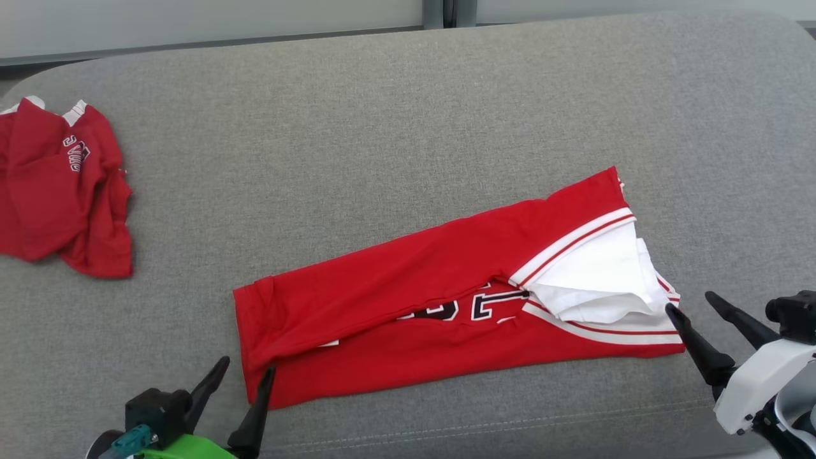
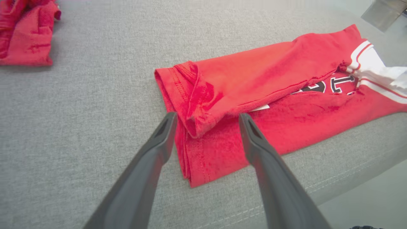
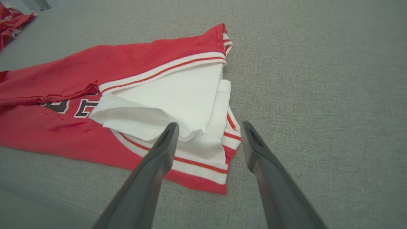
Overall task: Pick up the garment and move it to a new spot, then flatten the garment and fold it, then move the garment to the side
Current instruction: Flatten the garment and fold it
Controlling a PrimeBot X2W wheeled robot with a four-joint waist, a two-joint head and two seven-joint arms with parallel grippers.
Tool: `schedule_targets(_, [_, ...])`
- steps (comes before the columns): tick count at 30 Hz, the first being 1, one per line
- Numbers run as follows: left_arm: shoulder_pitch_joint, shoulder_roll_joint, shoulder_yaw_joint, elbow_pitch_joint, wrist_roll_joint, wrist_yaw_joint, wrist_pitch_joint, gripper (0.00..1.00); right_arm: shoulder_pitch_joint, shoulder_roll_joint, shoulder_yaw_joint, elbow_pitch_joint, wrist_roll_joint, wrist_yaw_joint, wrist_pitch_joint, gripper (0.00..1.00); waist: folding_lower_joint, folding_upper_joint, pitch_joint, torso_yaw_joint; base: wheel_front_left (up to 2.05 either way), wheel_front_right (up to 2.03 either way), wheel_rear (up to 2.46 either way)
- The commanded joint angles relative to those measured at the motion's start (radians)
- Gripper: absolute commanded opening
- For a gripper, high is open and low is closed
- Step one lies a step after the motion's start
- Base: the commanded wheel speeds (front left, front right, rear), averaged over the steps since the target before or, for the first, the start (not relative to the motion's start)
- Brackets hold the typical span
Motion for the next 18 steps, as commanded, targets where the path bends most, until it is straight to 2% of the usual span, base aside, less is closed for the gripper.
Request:
schedule_targets(1, [0.005,-0.002,0.011,-0.011,0.006,0.019,-0.009,1.0,0.012,-0.002,-0.018,-0.007,0.01,-0.001,0.01,1.0,0.0,-0.0001,-0.018,0.008,0.0,0.0,0.0])
schedule_targets(5, [-0.022,-0.03,0.054,-0.044,0.007,0.086,-0.022,1.0,0.008,0.006,-0.081,-0.004,0.009,-0.001,0.055,1.0,0.0,-0.0001,-0.044,0.025,0.0,0.0,0.0])
schedule_targets(10, [-0.044,-0.062,0.092,-0.068,0.004,0.148,-0.032,1.0,-0.041,0.03,-0.144,0.019,-0.014,-0.001,0.153,1.0,0.0,-0.0001,-0.071,0.049,0.0,0.0,0.0])
schedule_targets(18, [-0.066,-0.076,0.105,-0.054,0.026,0.198,-0.035,1.0,-0.143,0.111,-0.204,0.127,-0.045,-0.001,0.322,1.0,0.0,-0.0001,-0.096,0.097,0.0,0.0,0.0])
